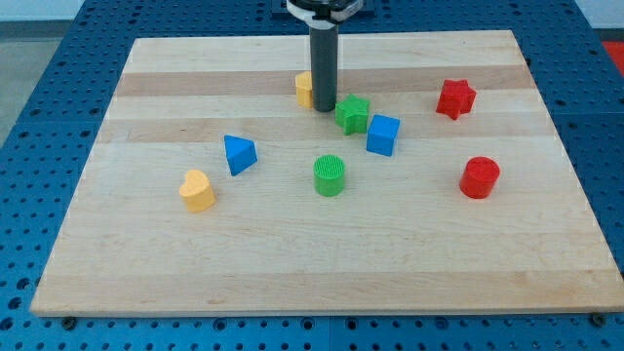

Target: Push the yellow hexagon a bit down and left

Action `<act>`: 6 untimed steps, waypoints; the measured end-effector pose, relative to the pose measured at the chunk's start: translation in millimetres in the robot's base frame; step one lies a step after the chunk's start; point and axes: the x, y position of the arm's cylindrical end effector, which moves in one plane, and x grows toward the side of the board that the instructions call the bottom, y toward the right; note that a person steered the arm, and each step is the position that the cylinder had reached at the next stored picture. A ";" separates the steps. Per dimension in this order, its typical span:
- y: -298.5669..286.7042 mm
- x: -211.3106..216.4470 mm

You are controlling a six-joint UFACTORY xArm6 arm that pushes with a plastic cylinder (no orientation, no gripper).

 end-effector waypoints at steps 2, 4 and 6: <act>62.1 0.7; 32.3 -44.4; 18.9 -41.4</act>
